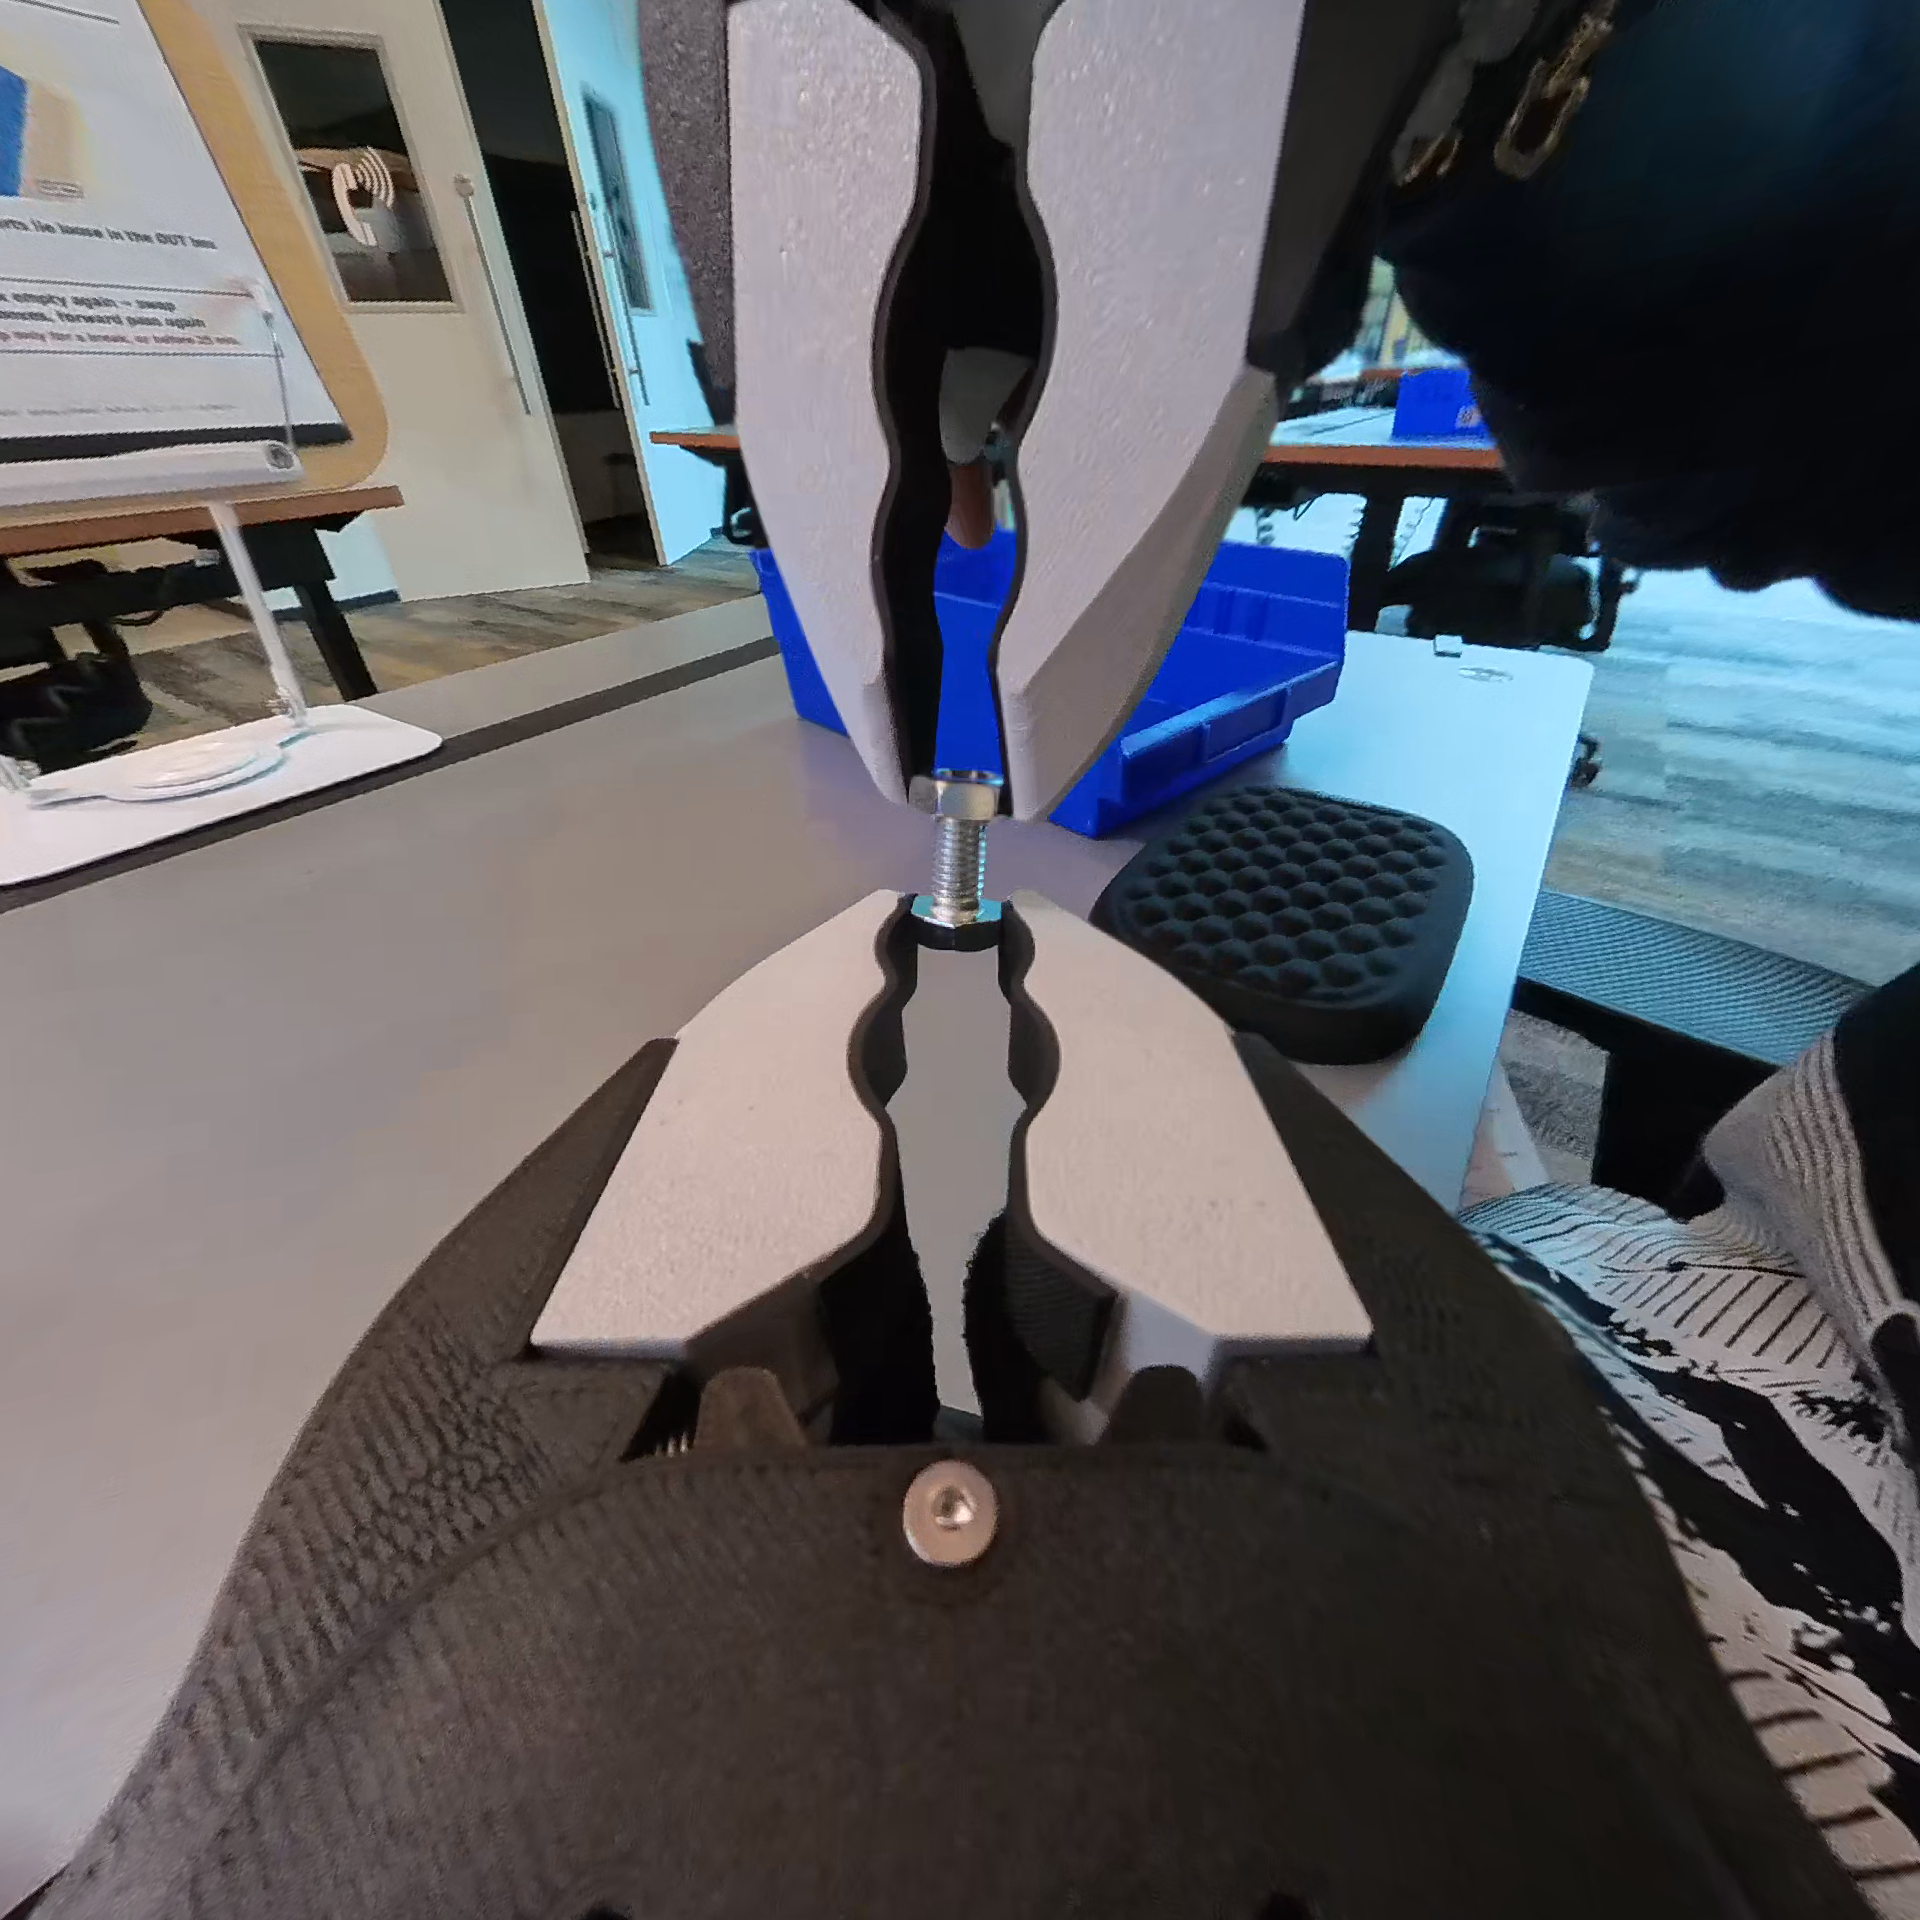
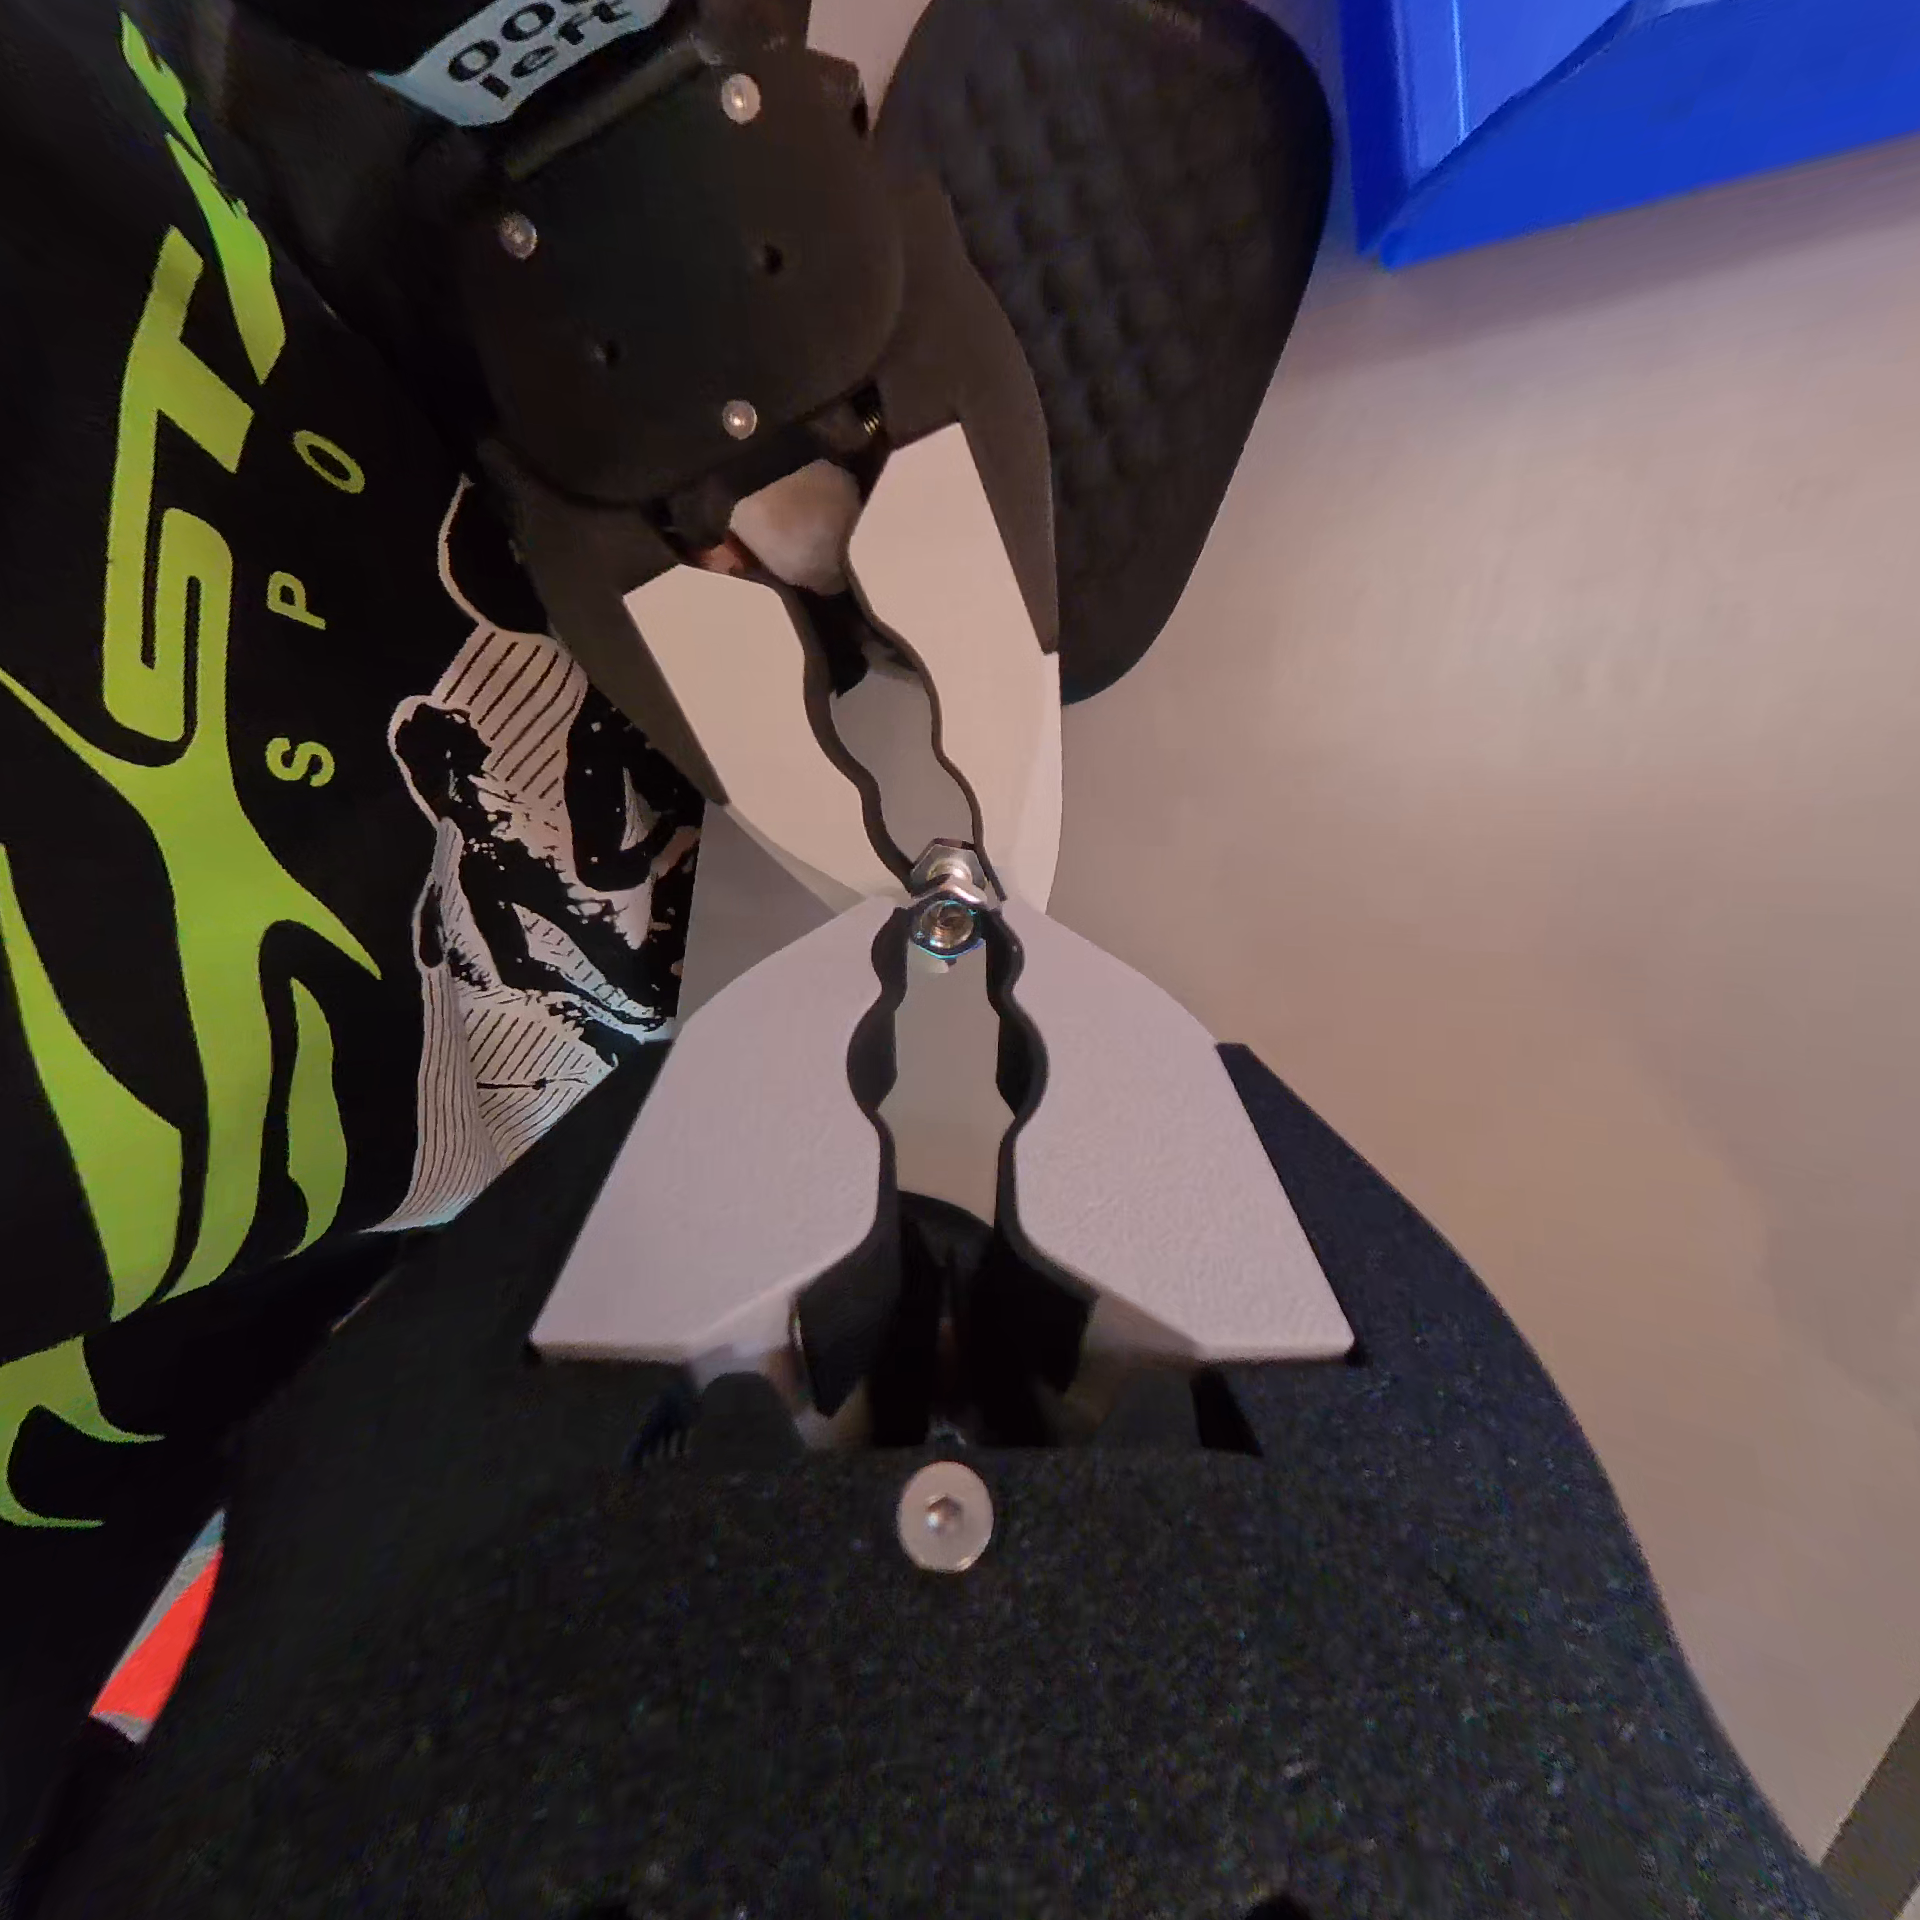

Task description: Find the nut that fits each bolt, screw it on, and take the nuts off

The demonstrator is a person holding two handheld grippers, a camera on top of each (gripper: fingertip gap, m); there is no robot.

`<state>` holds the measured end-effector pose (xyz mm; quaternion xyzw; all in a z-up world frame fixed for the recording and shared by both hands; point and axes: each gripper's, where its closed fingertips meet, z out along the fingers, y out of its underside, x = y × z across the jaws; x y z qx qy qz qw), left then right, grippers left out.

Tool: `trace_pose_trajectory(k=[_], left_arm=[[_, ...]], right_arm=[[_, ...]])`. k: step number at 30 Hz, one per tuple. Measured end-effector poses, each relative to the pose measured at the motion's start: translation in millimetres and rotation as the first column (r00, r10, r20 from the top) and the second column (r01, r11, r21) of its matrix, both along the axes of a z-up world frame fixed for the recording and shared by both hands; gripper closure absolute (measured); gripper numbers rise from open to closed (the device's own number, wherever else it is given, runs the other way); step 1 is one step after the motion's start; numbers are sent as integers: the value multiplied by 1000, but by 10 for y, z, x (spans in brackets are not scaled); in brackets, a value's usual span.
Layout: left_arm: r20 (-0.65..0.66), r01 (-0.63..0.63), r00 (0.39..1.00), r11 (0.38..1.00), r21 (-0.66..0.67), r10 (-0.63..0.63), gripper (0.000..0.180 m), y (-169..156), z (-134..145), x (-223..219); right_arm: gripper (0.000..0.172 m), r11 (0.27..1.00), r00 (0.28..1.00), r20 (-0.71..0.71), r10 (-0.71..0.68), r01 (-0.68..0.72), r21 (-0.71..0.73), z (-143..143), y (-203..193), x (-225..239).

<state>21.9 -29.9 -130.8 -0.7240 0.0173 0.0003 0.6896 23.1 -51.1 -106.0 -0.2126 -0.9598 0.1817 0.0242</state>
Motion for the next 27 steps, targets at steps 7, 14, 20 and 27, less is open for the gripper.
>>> trace_pose_trajectory(k=[7,14,20,27], left_arm=[[61,36,997,998,49,-39,166,-40,60,-14],[115,60,990,986,156,-78,166,-111,185,-50],[145,55,985,972,230,-90,166,-168,265,-110],[149,37,986,975,220,-71,166,-154,247,-135]], right_arm=[[150,999,1000,-20,1,-2,-37,83,-64,-42],[122,958,989,-131,-68,28,-284,190,-141,-103],[127,542,891,-256,-375,-14,-840,475,-239,-195],[123,405,846,-232,-480,-21,-914,298,-312,-152]])
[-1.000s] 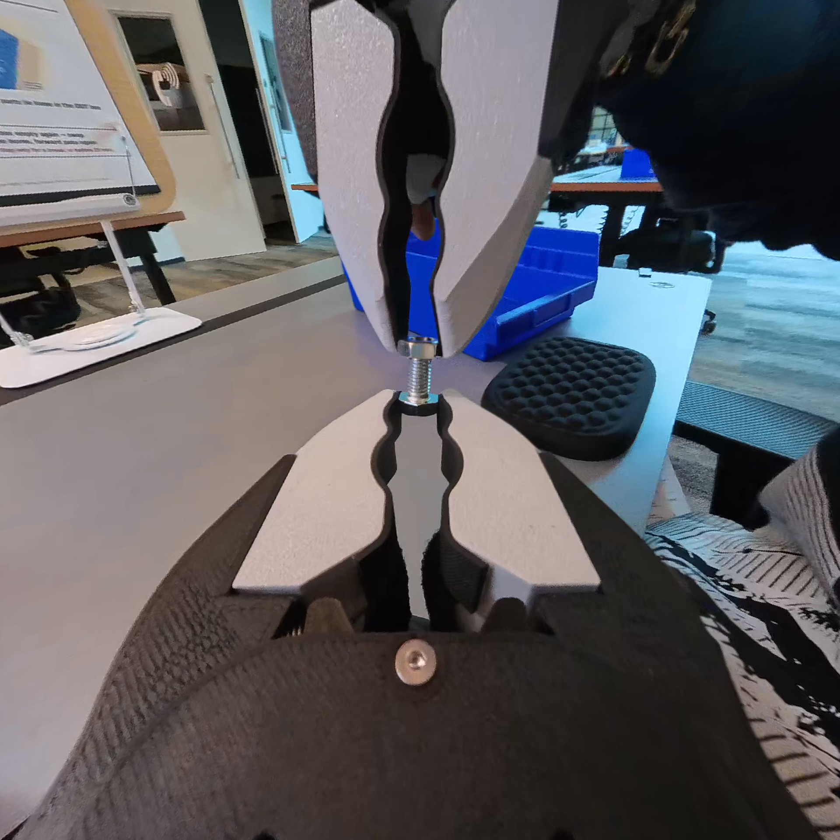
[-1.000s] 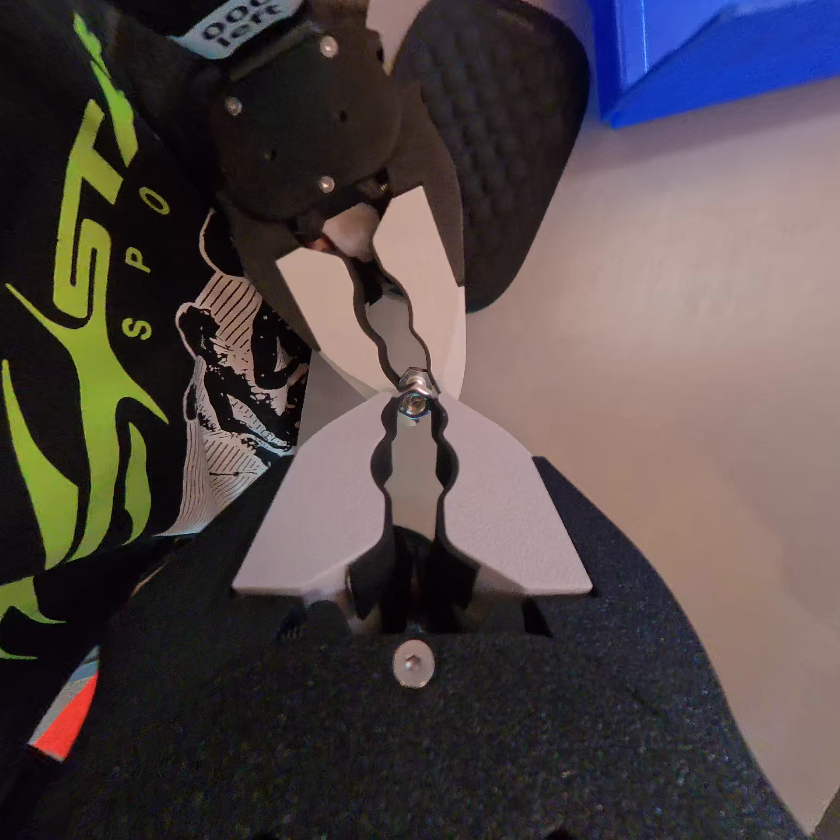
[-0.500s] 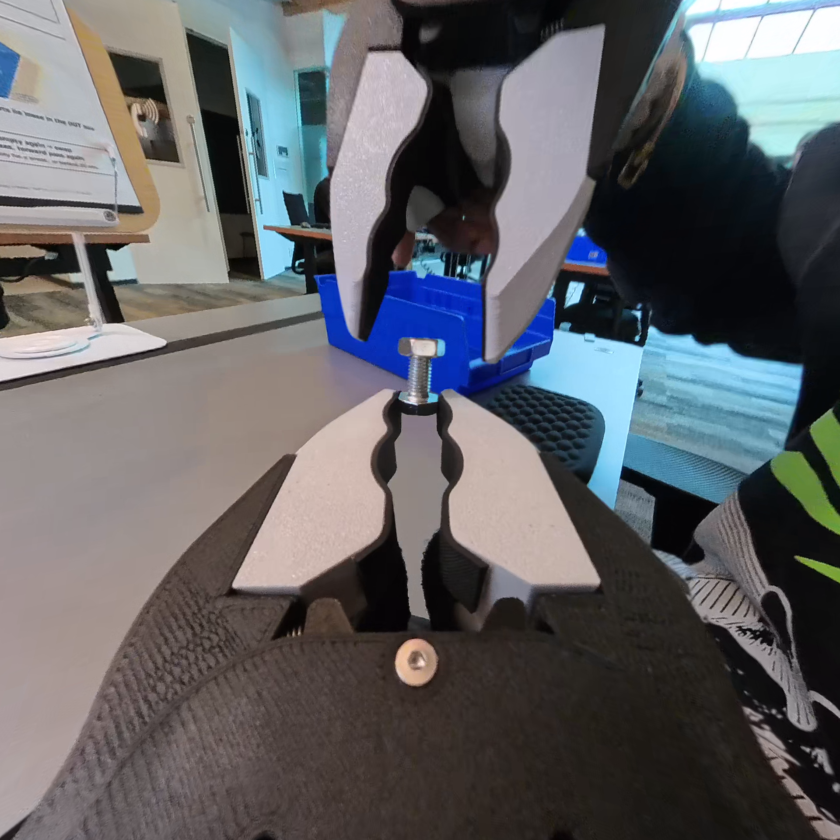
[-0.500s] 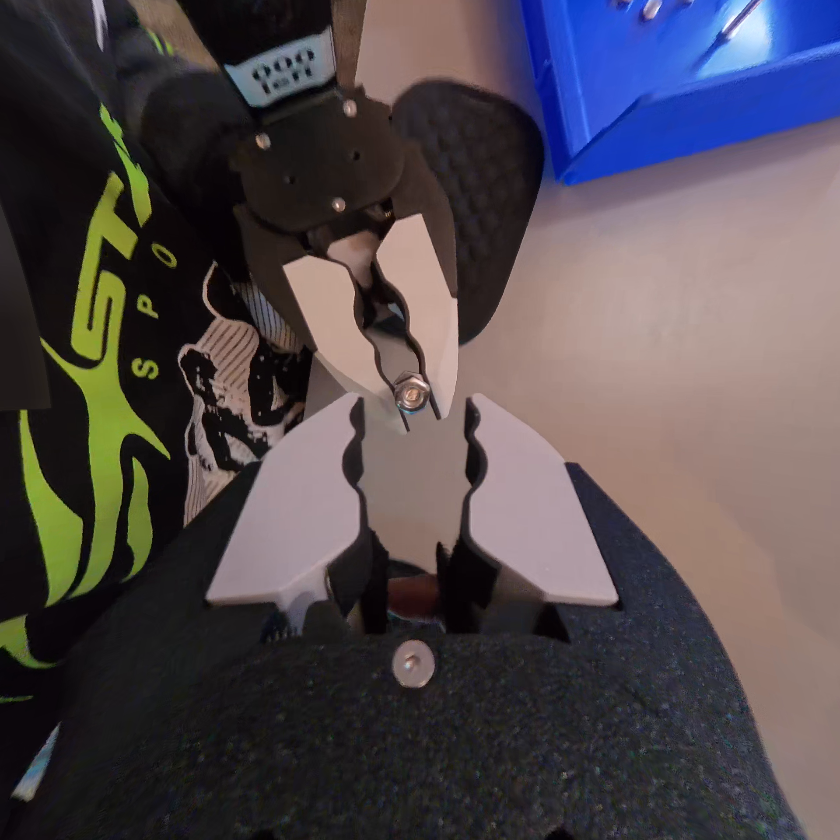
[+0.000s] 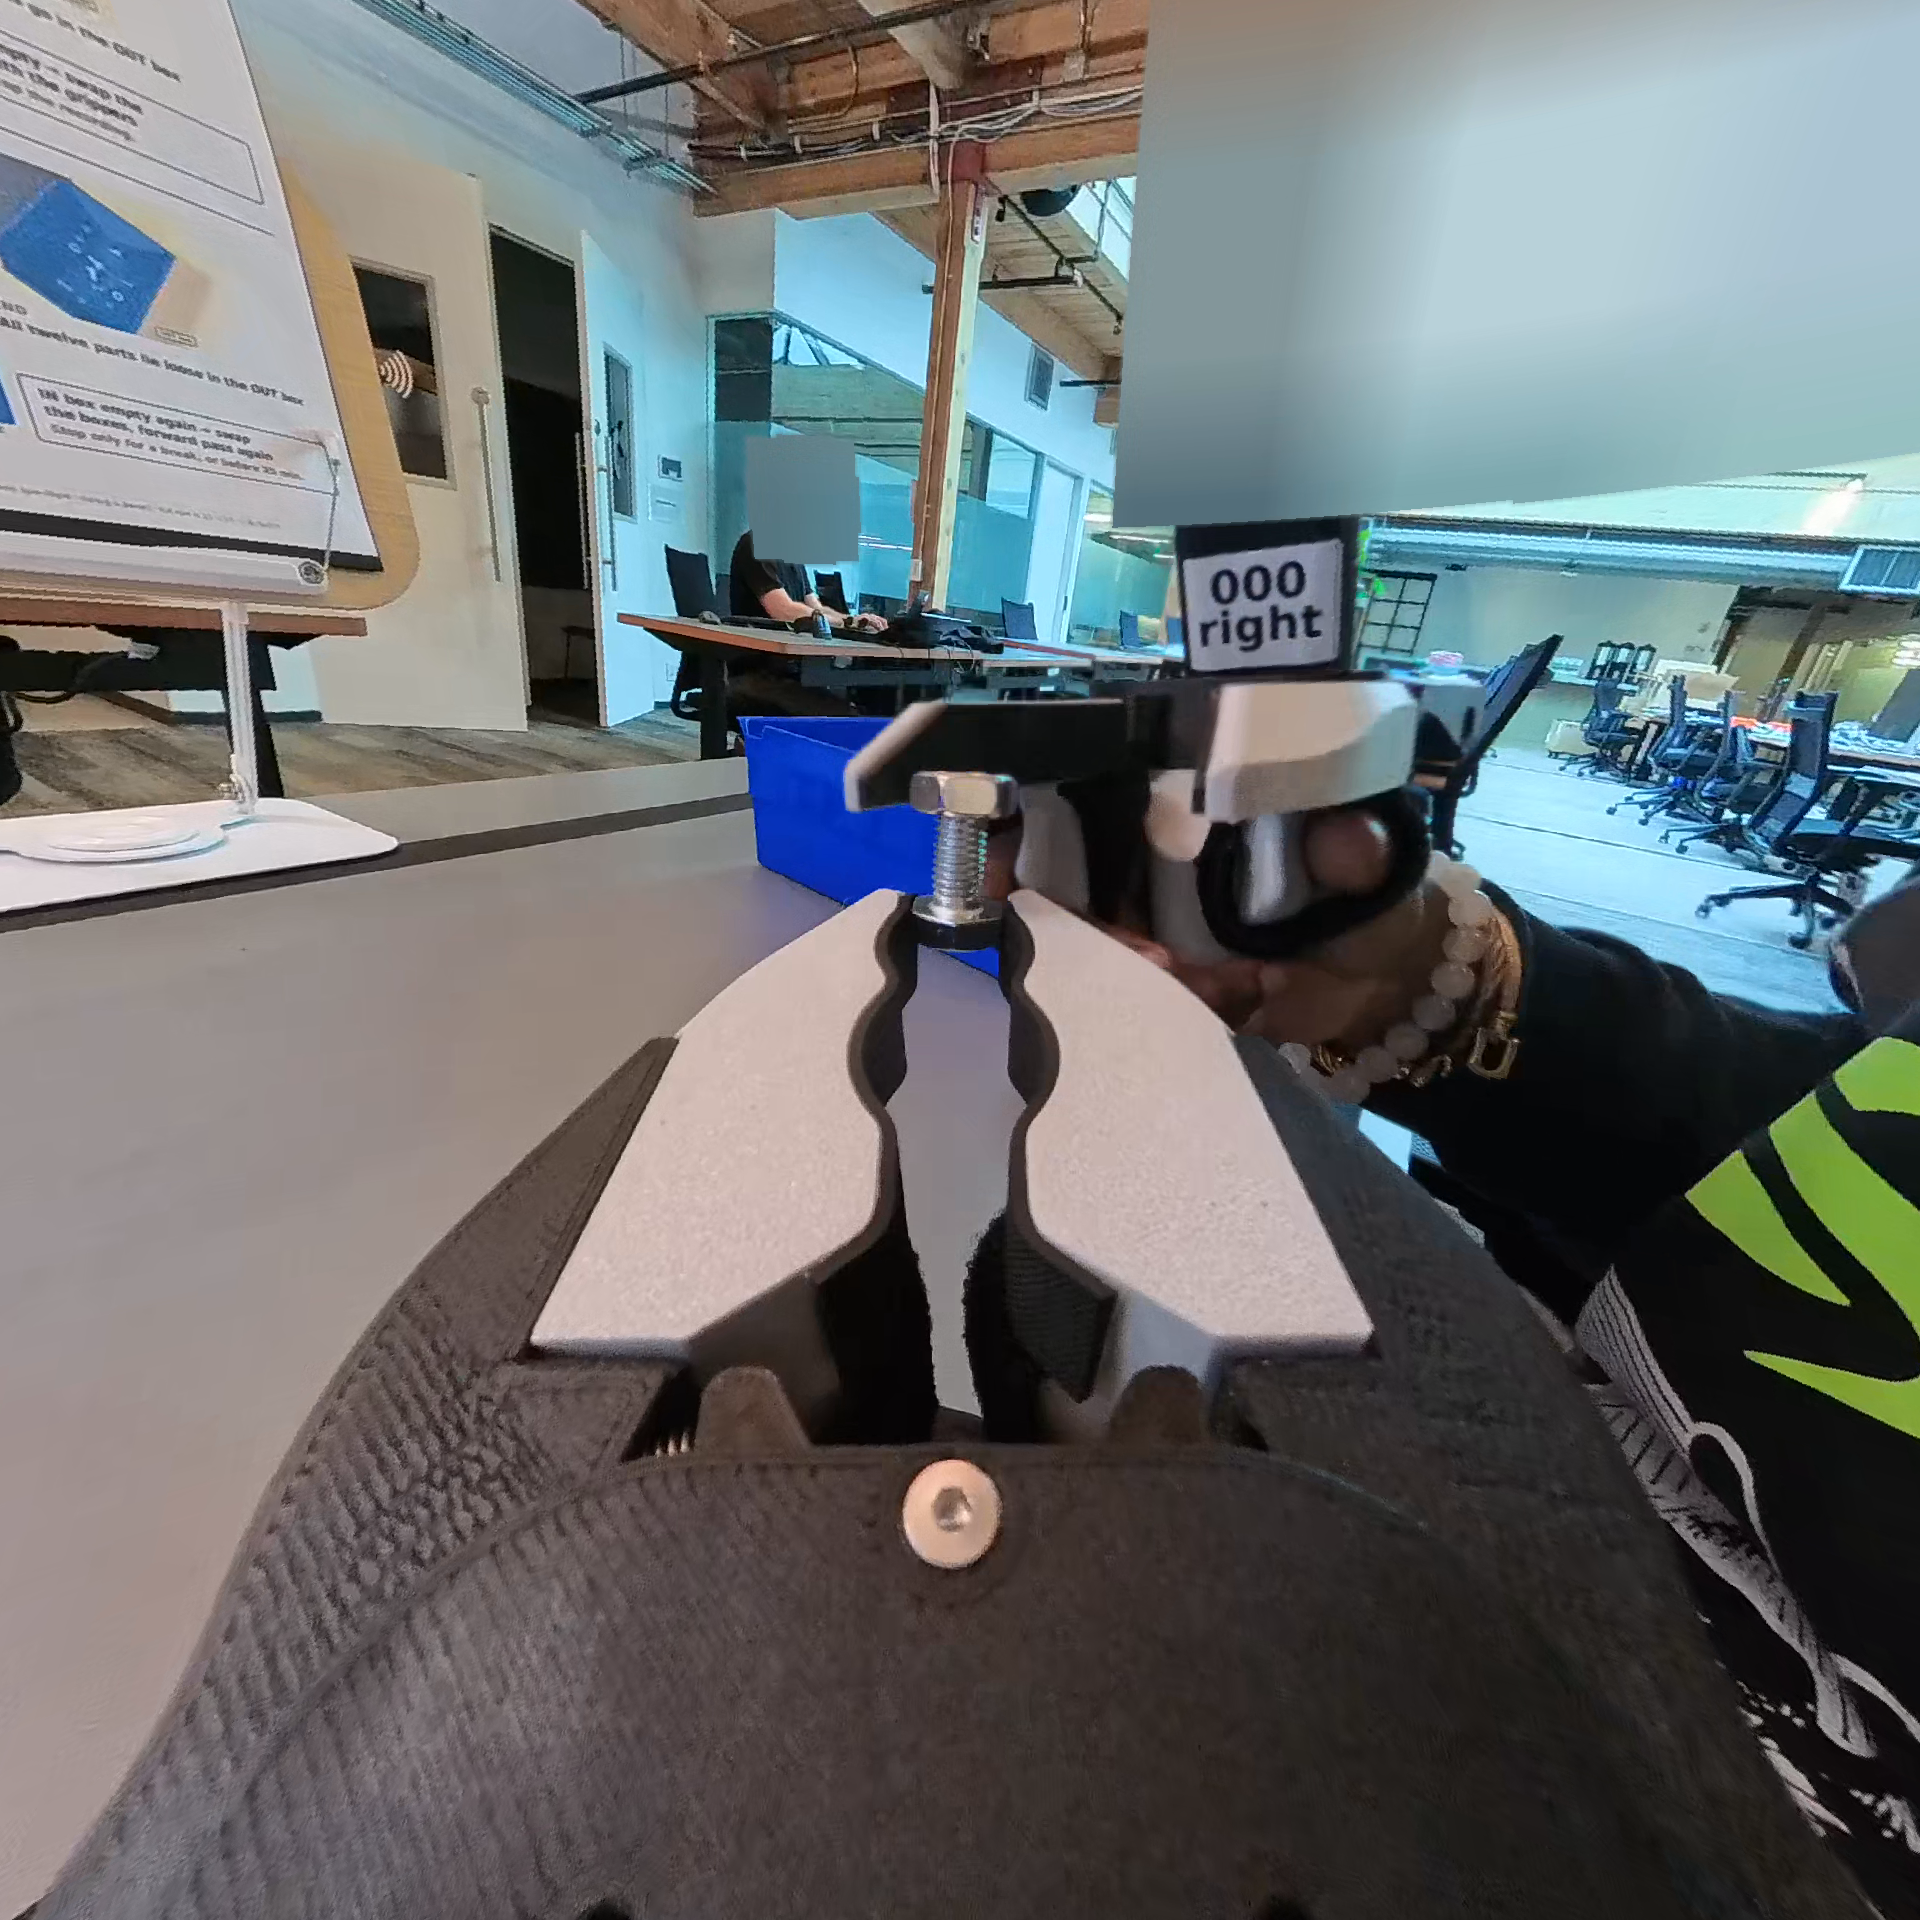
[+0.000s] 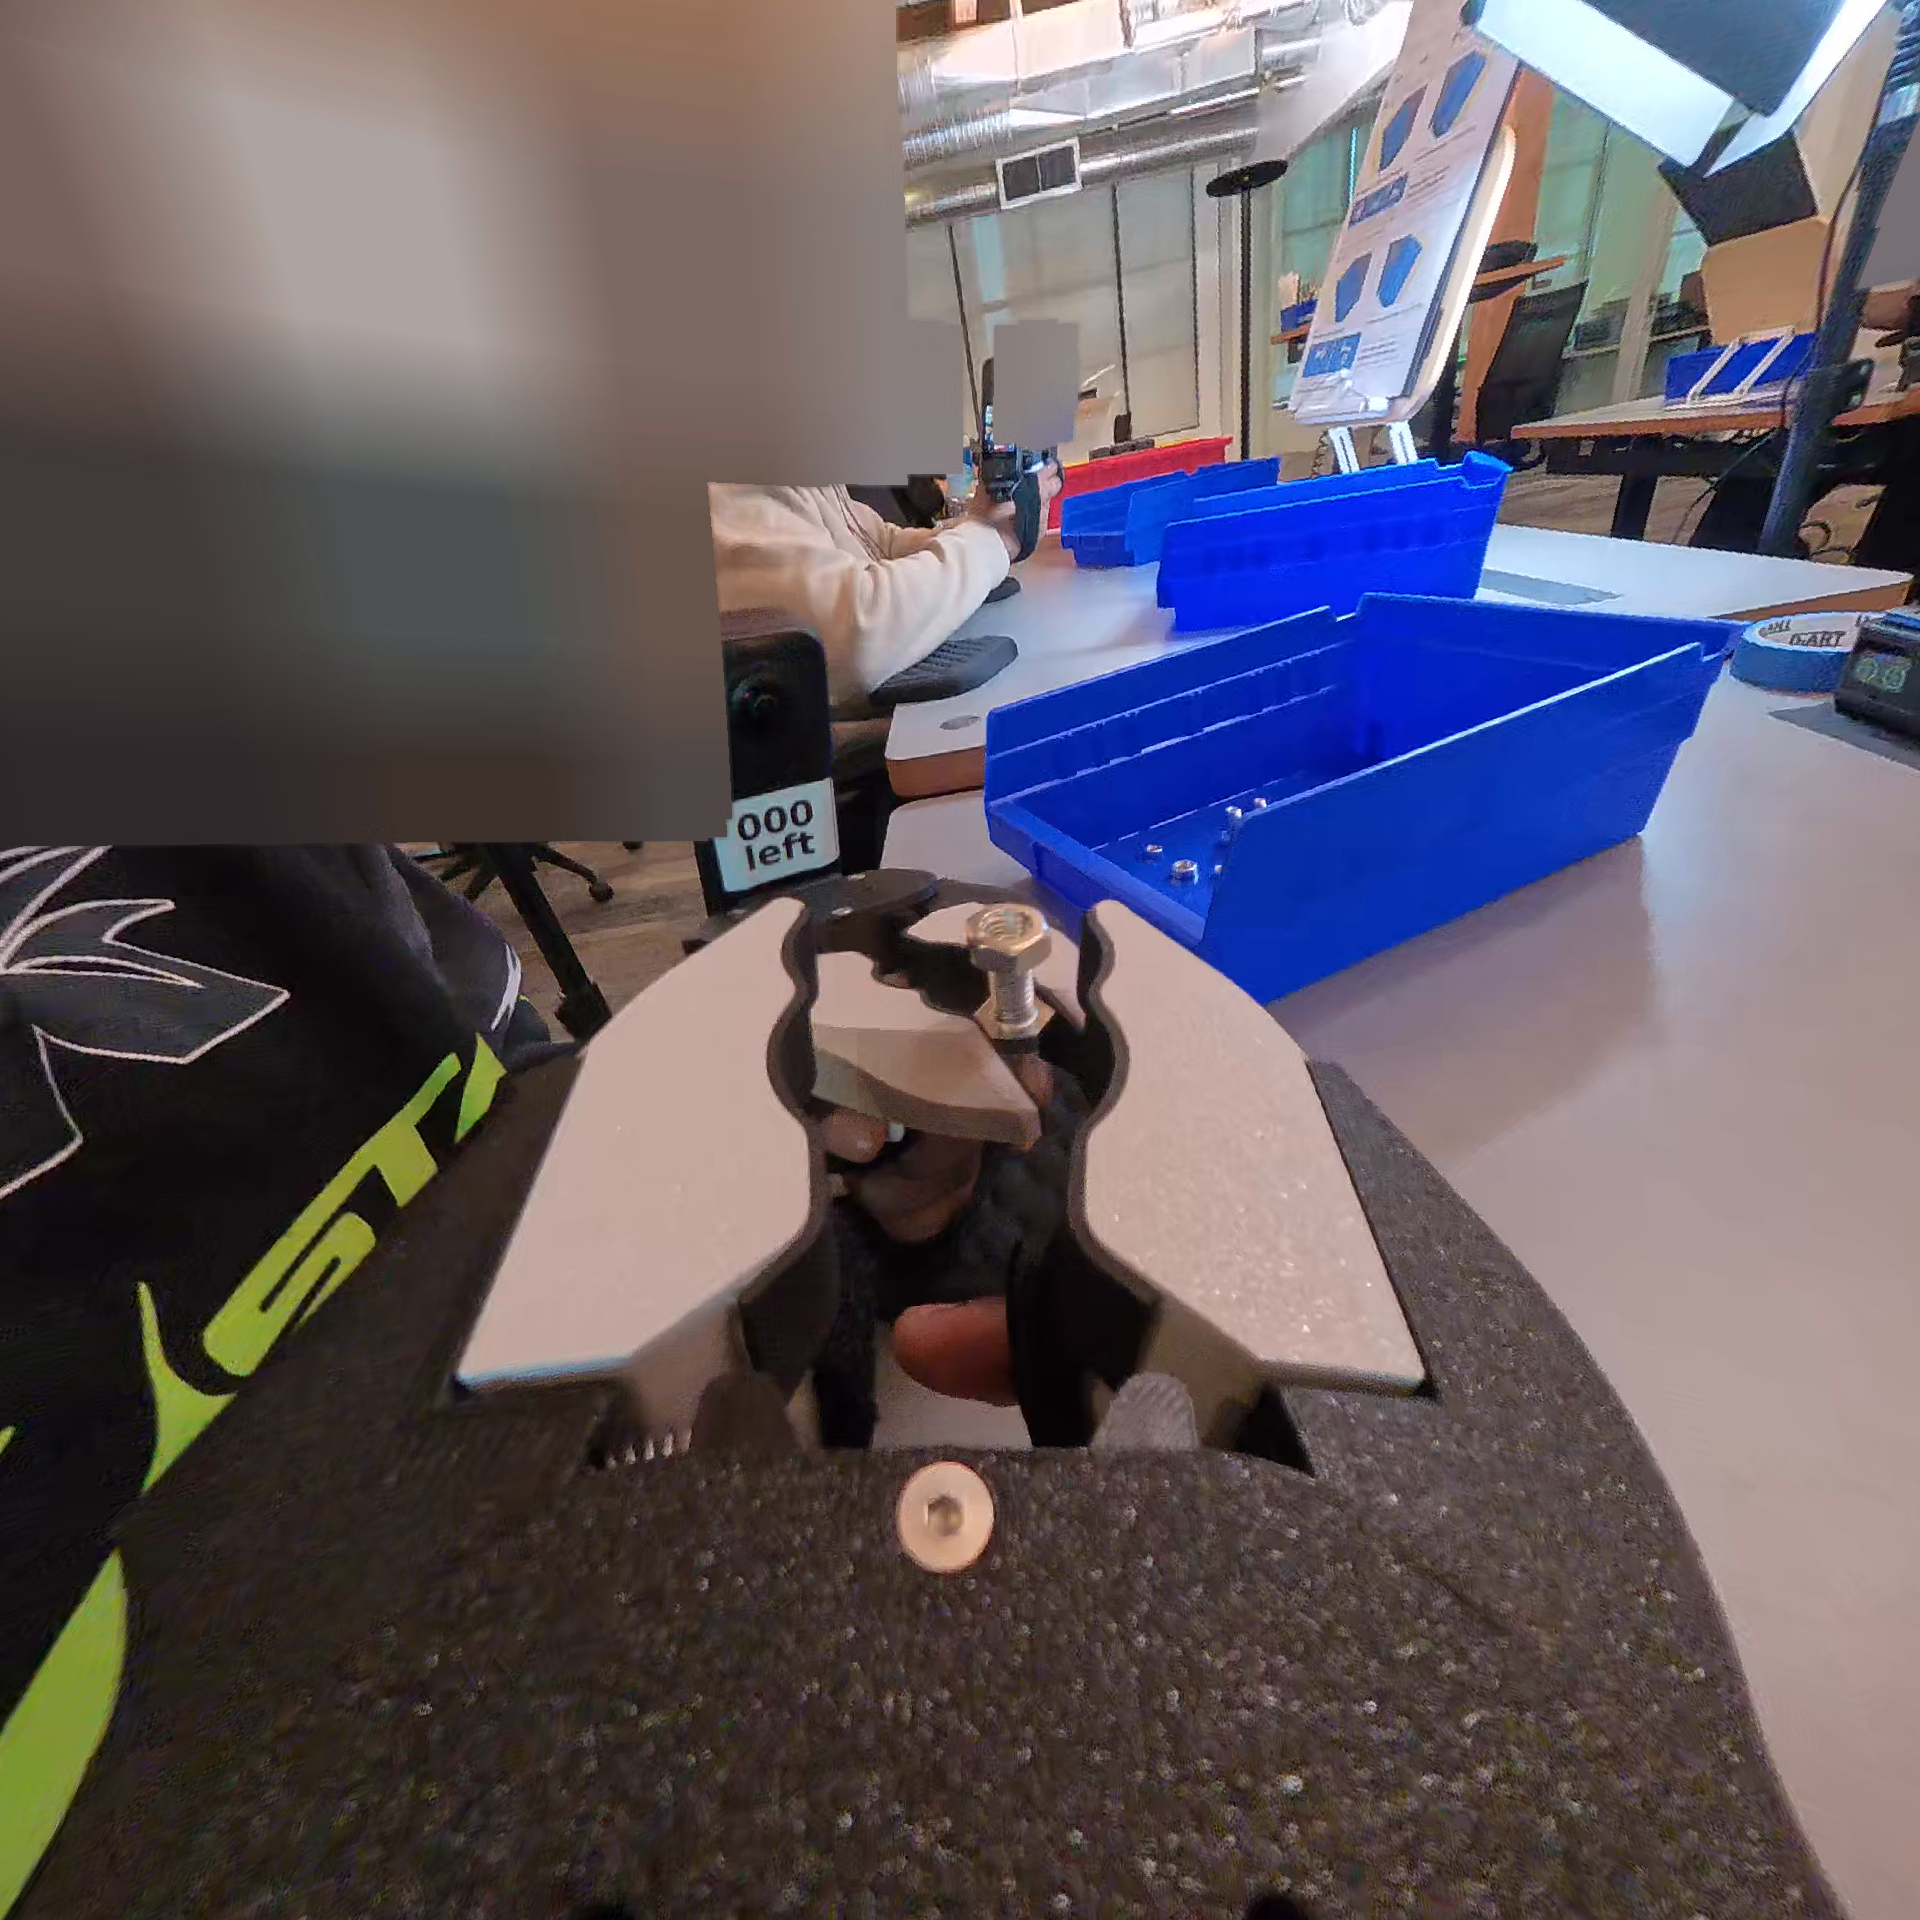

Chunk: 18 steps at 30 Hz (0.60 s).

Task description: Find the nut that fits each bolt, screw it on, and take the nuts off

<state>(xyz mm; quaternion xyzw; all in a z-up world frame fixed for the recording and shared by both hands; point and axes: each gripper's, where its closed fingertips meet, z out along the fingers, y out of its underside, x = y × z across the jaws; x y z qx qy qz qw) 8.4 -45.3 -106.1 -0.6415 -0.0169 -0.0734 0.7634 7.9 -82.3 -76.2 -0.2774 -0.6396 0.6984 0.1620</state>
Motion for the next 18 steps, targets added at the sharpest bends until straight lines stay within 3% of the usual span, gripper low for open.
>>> trace_pose_trajectory(k=[18], left_arm=[[25,-18,1000,1000,0,18,166,-2,-9,-52]], right_arm=[[131,999,999,-12,-47,47,27,5,83,54]])
